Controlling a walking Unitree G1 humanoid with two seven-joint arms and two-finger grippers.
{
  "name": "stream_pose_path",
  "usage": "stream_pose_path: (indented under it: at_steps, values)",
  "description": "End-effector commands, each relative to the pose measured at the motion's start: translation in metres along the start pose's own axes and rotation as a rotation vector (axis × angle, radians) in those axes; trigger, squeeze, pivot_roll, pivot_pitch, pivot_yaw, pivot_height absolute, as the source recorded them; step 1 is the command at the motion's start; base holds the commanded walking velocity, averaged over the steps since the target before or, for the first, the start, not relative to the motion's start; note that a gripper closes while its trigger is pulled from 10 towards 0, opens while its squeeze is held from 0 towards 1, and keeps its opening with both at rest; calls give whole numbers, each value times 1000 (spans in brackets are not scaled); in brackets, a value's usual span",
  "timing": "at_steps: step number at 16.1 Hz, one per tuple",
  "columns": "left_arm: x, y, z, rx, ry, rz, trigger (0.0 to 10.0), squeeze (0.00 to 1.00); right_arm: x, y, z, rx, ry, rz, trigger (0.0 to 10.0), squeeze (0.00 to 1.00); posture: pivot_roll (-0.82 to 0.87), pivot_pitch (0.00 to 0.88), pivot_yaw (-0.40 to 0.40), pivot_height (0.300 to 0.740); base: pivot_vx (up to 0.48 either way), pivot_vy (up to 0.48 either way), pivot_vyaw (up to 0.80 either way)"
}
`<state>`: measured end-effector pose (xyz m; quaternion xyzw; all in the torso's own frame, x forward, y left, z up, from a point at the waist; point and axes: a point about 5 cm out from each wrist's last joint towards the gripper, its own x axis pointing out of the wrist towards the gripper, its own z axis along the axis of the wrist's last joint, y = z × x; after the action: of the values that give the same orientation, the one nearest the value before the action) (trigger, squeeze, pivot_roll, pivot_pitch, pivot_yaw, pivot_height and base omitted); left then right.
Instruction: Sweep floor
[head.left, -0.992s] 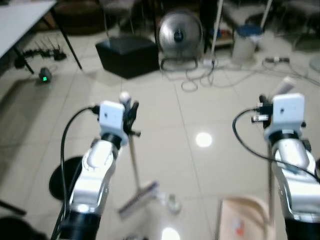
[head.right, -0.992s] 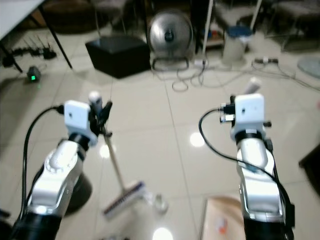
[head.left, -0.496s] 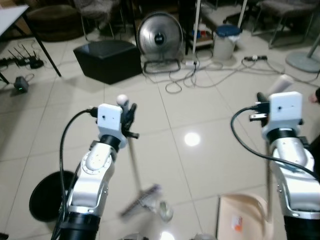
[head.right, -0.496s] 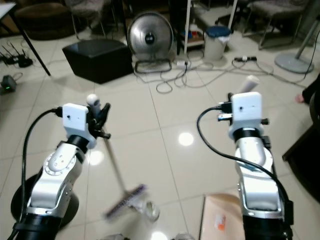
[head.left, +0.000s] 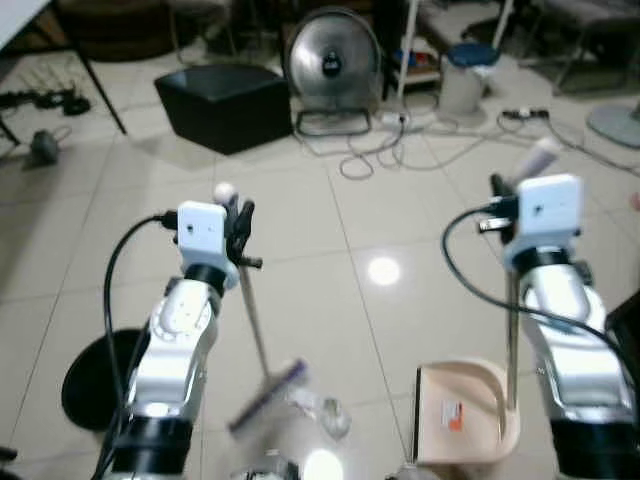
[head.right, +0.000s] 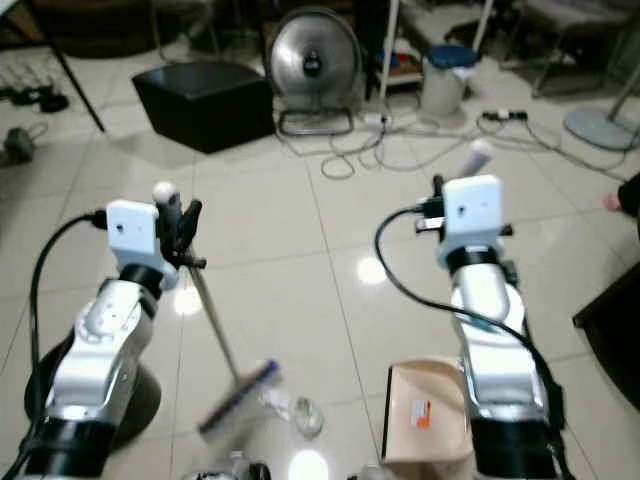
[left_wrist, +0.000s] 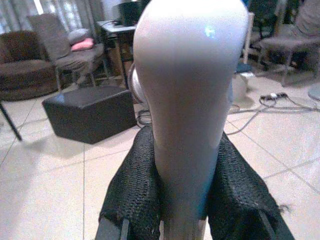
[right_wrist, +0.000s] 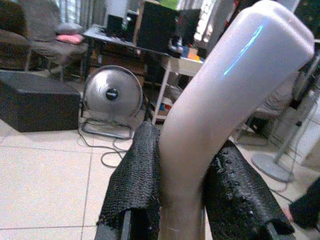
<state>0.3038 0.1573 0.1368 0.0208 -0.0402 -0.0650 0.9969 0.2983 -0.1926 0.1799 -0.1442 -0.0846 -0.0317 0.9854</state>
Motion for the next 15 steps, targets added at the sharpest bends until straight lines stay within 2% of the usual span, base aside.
stream_pose_path:
  at_steps: [1, 4, 5, 7, 9, 13, 14, 15]
  values:
    - [5, 3, 8, 18, -43, 28, 10000, 0, 5, 1, 11, 14, -68, -4, 10000, 0, 14, 100, 42, 740, 0, 0, 0]
    - [19, 12, 6, 20, -64, 120, 10000, 0, 17, 11, 2, 69, -120, 28, 10000, 0, 47, 159, 46, 740, 0, 0, 0]
    - [22, 17, 2, 33, -62, 200, 10000, 0, 21, 16, 0, 54, -153, 48, 10000, 0, 54, 180, 68, 740, 0, 0, 0]
    - [22, 18, -2, 16, -100, 240, 10000, 0, 23, 28, -4, 20, -201, 95, 10000, 0, 44, 213, 92, 740, 0, 0, 0]
    - [24, 22, -3, 19, -129, 299, 10000, 0, 23, 33, -8, 25, -243, 114, 10000, 0, 69, 246, 95, 740, 0, 0, 0]
    - [37, 19, -3, -4, -164, 326, 10000, 0, 28, 37, -18, 2, -305, 93, 10000, 0, 139, 321, 143, 740, 0, 0, 0]
    - [38, 18, -3, -11, -165, 316, 10000, 0, 27, 38, -17, 4, -318, 87, 10000, 0, 138, 334, 146, 740, 0, 0, 0]
    - [43, 11, -2, -7, -178, 258, 10000, 0, 26, 42, -17, 25, -336, 90, 10000, 0, 144, 353, 150, 740, 0, 0, 0]
